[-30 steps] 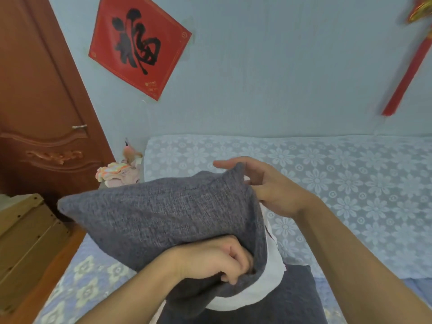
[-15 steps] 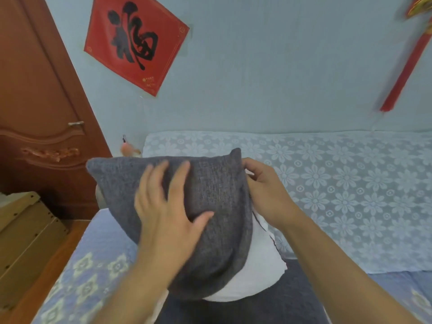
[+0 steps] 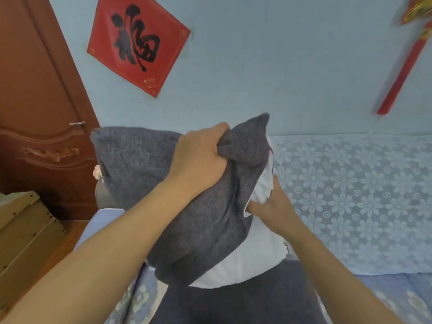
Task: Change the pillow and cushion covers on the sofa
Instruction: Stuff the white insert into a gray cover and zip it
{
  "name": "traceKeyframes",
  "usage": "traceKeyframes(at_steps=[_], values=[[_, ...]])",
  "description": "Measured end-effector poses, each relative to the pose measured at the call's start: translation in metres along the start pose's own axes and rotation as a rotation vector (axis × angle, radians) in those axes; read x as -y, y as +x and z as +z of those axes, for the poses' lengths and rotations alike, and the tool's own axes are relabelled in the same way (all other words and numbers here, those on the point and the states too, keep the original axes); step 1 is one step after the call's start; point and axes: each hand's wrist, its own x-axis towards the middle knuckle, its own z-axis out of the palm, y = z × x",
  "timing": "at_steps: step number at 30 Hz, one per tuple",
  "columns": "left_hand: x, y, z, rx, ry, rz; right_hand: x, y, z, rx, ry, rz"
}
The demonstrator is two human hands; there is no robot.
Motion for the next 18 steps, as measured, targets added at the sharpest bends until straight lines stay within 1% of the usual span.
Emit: traceKeyframes(at_steps=[2, 4, 5, 6, 7, 8, 9, 10, 11, 12, 13, 14, 15, 16, 17, 18], values=[[-0.017, 0.023, -0.01, -0.189, -0.167, 0.014, 0.027, 0.01, -0.036, -0.116, -0.101, -0.1], [-0.022, 0.035, -0.021, -0.316, -0.315, 0.035, 0.052, 0.012, -0.066, -0.199, -0.174, -0.227], [-0.021, 0.035, -0.024, -0.317, -0.399, 0.04, 0.059, 0.011, -0.076, -0.218, -0.224, -0.272], [-0.017, 0.031, -0.024, -0.277, -0.497, 0.036, 0.063, 0.007, -0.083, -0.212, -0.288, -0.32], [-0.01, 0.021, -0.023, -0.208, -0.63, -0.015, 0.062, 0.003, -0.088, -0.192, -0.37, -0.369], [0.003, 0.006, -0.016, -0.115, -0.807, -0.131, 0.056, -0.003, -0.09, -0.163, -0.456, -0.399], [0.02, -0.014, -0.007, -0.003, -0.898, -0.266, 0.045, -0.012, -0.087, -0.12, -0.55, -0.373], [0.039, -0.042, 0.003, 0.084, -0.845, -0.284, 0.028, -0.024, -0.08, -0.073, -0.635, -0.31], [0.065, -0.073, 0.016, 0.173, -0.635, -0.154, 0.006, -0.039, -0.068, -0.019, -0.701, -0.294], [0.094, -0.109, 0.032, 0.279, -0.414, 0.016, -0.02, -0.054, -0.052, 0.048, -0.759, -0.336], [0.128, -0.153, 0.053, 0.379, -0.237, 0.118, -0.05, -0.069, -0.032, 0.156, -0.823, -0.352], [0.157, -0.195, 0.07, 0.537, -0.14, 0.089, -0.083, -0.084, -0.01, 0.305, -0.879, -0.307], [0.177, -0.237, 0.085, 0.717, -0.11, 0.006, -0.116, -0.099, 0.011, 0.46, -0.915, -0.185], [0.183, -0.27, 0.096, 0.885, -0.095, -0.061, -0.147, -0.112, 0.03, 0.61, -0.922, -0.034], [0.182, -0.3, 0.104, 1.017, -0.076, -0.116, -0.172, -0.125, 0.046, 0.741, -0.925, 0.091], [0.168, -0.318, 0.108, 1.115, -0.08, -0.201, -0.192, -0.134, 0.058, 0.824, -0.948, 0.155]])
